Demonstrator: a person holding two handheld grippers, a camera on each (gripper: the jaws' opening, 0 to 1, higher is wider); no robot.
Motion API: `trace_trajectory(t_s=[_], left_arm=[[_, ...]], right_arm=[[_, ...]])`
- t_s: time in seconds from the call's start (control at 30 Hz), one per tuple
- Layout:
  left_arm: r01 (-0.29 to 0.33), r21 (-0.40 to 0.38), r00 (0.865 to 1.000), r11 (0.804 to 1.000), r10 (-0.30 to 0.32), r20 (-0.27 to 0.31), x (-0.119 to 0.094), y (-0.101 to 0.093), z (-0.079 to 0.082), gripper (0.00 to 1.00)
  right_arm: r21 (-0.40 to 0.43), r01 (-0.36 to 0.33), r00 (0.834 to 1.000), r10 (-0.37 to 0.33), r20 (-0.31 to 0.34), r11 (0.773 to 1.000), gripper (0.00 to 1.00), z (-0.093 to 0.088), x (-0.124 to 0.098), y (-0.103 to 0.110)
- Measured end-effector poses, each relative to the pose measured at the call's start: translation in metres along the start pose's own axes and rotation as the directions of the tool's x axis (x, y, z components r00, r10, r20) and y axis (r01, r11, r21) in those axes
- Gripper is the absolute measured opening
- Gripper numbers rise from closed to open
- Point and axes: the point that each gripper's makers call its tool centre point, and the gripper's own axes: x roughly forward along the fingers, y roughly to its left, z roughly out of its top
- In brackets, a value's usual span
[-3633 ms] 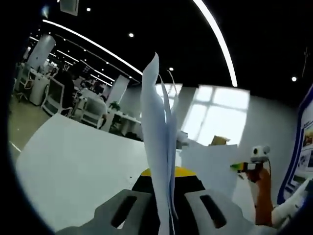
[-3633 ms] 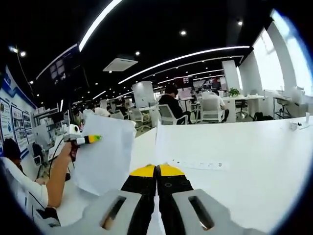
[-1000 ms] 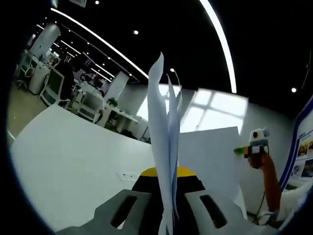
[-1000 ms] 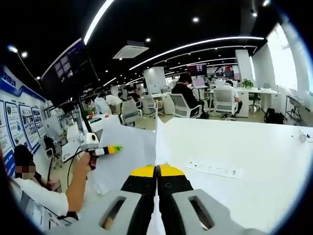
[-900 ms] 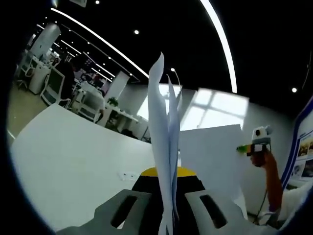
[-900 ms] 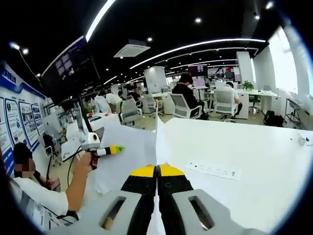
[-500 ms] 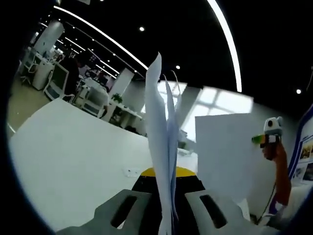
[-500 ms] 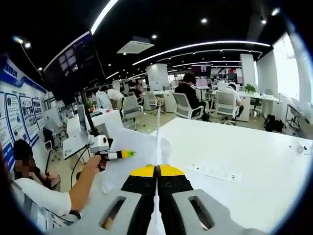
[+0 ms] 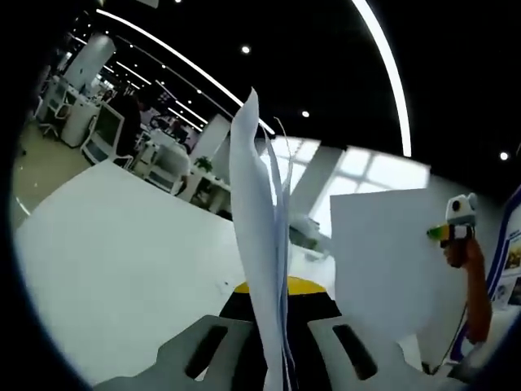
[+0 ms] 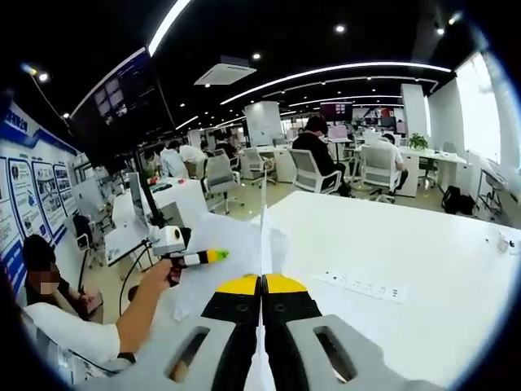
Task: Organize the stack of printing papers by aligning and flattening the scattered papers on the table
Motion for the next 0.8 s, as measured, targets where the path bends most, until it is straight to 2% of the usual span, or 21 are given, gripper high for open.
trace_trajectory(t_s=[0.3,0.5,0.8], left_arm=[[-0.019,-0.005,1.000,1.000,0.019,-0.006,0.000,0.006,-0.004,0.06],[-0.008,-0.001,1.000,1.000,0.008,-0.008,0.000,0.005,-0.003,0.06],[0.020,-0.037,1.000,0.999,-0.020,-0.003,-0.001,0.001,-0.003,0.06]], right_arm=[[-0.006,-0.007,1.000,0.007,0.000,1.000,0.00,0.004,-0.002,0.001],[0.003,-0.021,1.000,0.021,-0.008,1.000,0.00,0.002,0.002,0.003],[0.029,-0.117,0.993,0.116,0.016,0.993,0.00,0.008,0.004,0.022]])
